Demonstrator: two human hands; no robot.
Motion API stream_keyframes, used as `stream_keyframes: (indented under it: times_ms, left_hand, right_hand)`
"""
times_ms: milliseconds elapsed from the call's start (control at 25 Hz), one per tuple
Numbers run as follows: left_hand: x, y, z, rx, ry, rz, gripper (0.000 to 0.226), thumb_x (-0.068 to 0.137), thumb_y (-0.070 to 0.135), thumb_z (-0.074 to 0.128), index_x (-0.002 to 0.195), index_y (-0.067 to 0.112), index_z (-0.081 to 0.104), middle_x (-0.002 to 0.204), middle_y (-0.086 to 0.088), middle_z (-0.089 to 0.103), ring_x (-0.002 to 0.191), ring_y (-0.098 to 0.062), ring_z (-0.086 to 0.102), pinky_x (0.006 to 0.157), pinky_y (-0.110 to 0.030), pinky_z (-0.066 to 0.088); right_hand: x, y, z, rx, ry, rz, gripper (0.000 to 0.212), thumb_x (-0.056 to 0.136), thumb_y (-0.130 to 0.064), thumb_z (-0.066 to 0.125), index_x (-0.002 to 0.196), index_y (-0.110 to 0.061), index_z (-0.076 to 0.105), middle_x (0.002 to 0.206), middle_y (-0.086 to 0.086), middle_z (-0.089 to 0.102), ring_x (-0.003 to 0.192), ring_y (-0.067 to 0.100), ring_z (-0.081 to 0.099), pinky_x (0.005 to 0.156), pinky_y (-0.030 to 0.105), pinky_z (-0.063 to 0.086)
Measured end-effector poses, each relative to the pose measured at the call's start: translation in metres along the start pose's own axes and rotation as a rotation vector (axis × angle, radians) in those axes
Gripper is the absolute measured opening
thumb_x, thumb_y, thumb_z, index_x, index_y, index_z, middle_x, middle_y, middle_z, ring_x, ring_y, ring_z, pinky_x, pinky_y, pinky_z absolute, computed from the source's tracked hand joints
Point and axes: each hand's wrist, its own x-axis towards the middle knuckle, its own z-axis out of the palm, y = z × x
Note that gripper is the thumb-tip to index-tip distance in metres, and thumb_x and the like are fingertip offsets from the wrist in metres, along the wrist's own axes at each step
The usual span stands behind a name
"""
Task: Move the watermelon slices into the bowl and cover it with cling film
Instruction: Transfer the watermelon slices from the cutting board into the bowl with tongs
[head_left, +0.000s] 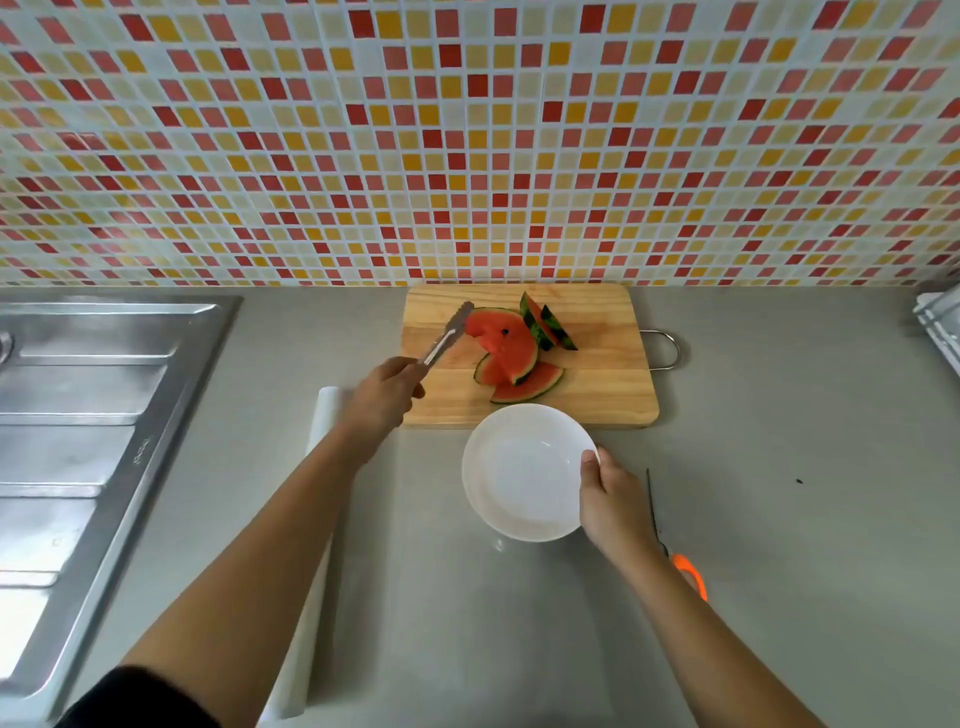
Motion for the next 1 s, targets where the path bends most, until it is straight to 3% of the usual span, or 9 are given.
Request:
stream_keyframes:
  times_ms: [160,240,400,600,1000]
  left_hand:
    - [-0.016,-0.006,-0.011,0.191,-0.064,0.008,0.037,0.088,0.053,0.054,0.068,0.026,0.069,0.056,0.012,0.059,0.053,-0.006,0.047,0.053,-0.022,0.038]
    - [-0.017,-0.005,-0.005,0.174,-0.084,-0.041,0.030,0.085,0.049,0.061,0.072,0.025,0.071,0.060,0.013,0.063,0.052,-0.005,0.047,0.050,-0.018,0.039]
    - [-0.007,0.002,0.013,0.204,-0.116,-0.040,0.030,0.085,0.045,0.062,0.080,0.017,0.071,0.071,0.004,0.066,0.061,-0.011,0.047,0.053,-0.025,0.037]
    - [0.003,0.016,0.032,0.170,-0.112,-0.101,0.027,0.082,0.044,0.064,0.075,0.019,0.068,0.070,0.002,0.064,0.059,-0.012,0.044,0.050,-0.025,0.033]
    - [0.002,0.032,0.040,0.157,-0.095,-0.177,0.020,0.082,0.032,0.068,0.074,0.014,0.065,0.067,0.001,0.061,0.054,-0.013,0.038,0.047,-0.024,0.028]
  right_hand:
    - [-0.003,-0.001,-0.001,0.008,-0.019,-0.006,0.030,0.099,-0.029,0.030,0.097,-0.013,0.055,0.087,0.009,0.063,0.079,0.026,0.054,0.066,0.031,0.033]
    - [-0.002,0.000,-0.001,0.016,-0.024,-0.004,0.030,0.099,-0.029,0.030,0.096,-0.012,0.055,0.088,0.011,0.063,0.077,0.024,0.051,0.065,0.031,0.032]
    - [0.000,0.001,0.000,0.009,-0.010,-0.014,0.033,0.099,-0.028,0.030,0.106,-0.009,0.056,0.096,0.012,0.065,0.087,0.029,0.055,0.067,0.030,0.033]
    - [-0.001,0.003,0.000,0.024,-0.007,-0.012,0.035,0.099,-0.029,0.030,0.112,-0.011,0.057,0.106,0.012,0.066,0.098,0.030,0.058,0.070,0.028,0.033]
    - [-0.002,0.002,-0.001,0.045,0.000,-0.029,0.034,0.099,-0.028,0.032,0.112,-0.011,0.058,0.106,0.012,0.067,0.096,0.028,0.058,0.070,0.028,0.034]
